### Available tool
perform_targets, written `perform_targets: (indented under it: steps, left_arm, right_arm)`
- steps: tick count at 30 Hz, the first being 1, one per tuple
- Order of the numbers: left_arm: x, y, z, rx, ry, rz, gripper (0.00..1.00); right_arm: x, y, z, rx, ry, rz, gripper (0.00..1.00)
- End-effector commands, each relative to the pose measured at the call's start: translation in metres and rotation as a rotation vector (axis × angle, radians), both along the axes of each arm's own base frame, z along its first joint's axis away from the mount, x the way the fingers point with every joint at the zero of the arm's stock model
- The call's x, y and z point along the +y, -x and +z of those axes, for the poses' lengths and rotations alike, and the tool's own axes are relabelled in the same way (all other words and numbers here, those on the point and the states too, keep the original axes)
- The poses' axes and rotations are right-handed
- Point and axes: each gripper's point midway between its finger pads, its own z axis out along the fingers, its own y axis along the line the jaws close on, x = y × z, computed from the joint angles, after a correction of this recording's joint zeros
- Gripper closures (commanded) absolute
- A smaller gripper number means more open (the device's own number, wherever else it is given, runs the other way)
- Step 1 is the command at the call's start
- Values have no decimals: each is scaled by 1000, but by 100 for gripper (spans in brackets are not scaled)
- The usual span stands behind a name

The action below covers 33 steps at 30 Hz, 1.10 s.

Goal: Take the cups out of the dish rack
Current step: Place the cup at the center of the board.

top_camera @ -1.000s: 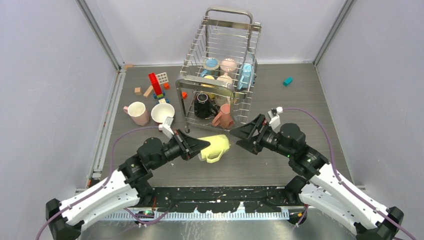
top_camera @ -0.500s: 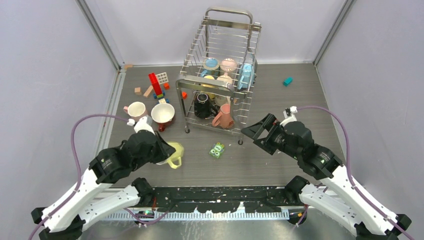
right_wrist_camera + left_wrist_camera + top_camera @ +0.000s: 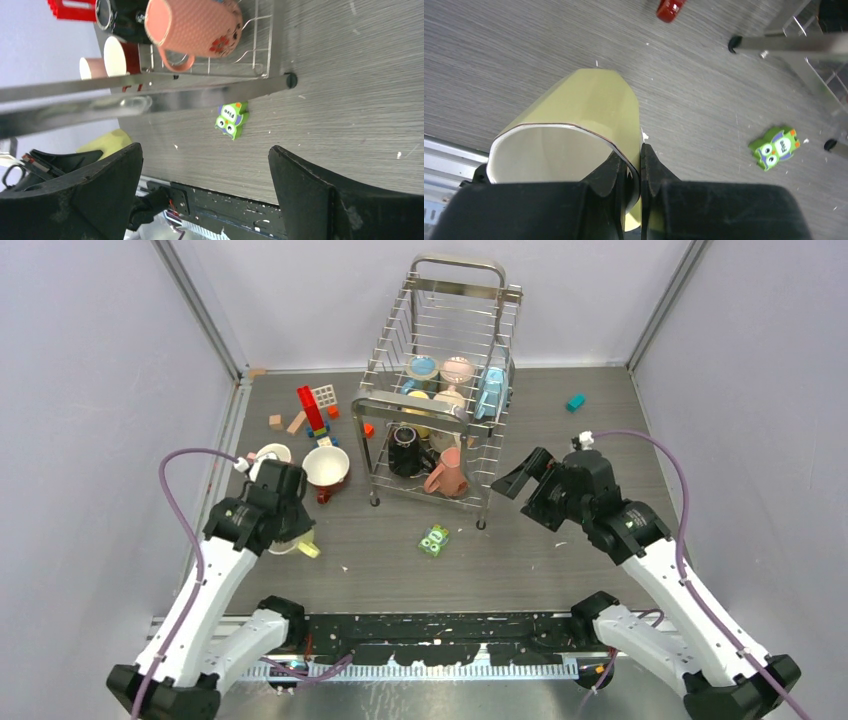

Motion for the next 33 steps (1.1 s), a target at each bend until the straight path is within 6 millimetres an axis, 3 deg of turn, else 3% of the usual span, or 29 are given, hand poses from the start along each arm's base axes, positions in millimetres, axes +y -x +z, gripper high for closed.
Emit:
perform_targets:
  steps: [1,9,16,30,33]
  left_arm:
    - [2,-38,0,-49,53,-22,100]
    - [39,-85,-34,25,54,103,100]
    - [64,-113,-35,46,26,144,100]
    - [71,-137,-53,121,5,127,100]
    - [69,-138,-55,124,13,116,96]
  right_arm:
    - [-11,-10,13,-8,-45,23,0]
    - [-27,-23,8,29,-88,12,0]
    - [-27,-27,6,28,-91,20,0]
    - [-22,-36,16,12,-121,32,0]
    - [-21,-37,17,10,-126,31,0]
